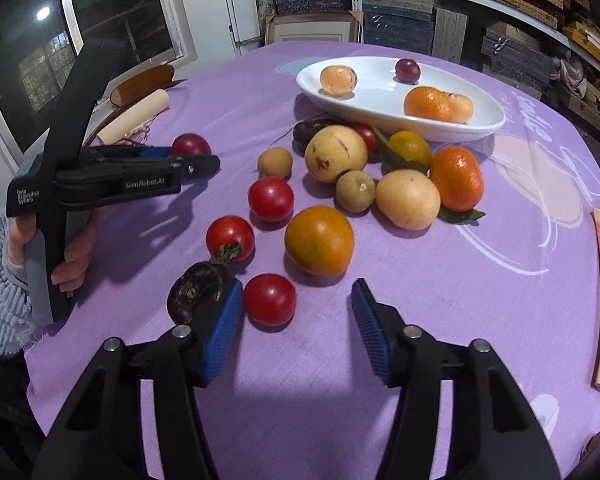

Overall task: Organize fruits
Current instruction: 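Close the right tool on a red cherry tomato while the left tool holds the plum, then carry the plum and cherry tomato over the white plate and open both tools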

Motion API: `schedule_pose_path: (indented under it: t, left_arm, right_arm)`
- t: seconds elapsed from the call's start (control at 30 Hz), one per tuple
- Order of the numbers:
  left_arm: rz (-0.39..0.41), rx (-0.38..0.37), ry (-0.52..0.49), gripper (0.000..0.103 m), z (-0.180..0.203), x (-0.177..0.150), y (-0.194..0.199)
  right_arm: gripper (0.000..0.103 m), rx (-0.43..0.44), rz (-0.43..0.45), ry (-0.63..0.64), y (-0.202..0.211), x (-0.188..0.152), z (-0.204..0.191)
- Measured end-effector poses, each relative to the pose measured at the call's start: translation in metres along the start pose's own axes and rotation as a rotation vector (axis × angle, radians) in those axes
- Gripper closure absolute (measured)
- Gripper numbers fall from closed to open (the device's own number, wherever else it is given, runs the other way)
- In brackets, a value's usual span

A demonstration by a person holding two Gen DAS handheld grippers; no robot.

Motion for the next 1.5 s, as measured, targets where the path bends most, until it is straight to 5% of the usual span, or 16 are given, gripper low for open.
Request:
schedule_pose_path:
  t: [0.23, 1.2, 1.5]
  left_arm:
    - [-0.001, 0.003, -0.005, 0.06, 0.0, 0.0, -0.001]
    - [0.008, -0.062, -0.007, 0.062, 0.002, 0.0, 0.001]
    - [0.115, -0.015, -0.056, 0.062, 0.02, 0.024, 0.02]
  right_arm:
    - [0.073, -0.018, 0.011, 0.015, 0.001, -0.005, -0.004]
    - [0.077, -0.011, 0.131, -0.032, 0.021, 0.004, -0.001]
    - [0.077, -0.018, 0.179, -0.121, 0.035, 0.012, 0.024]
Point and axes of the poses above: each gripper's, at about its wrist camera, not at the fingertips, and y roughly against the way its jaws point, z to its right, x to its top, the point moved 1 cm from there along -y, roughly the way its jaws point, and after that the axes turned 5 degrees about -z, right-handed, at the moved point
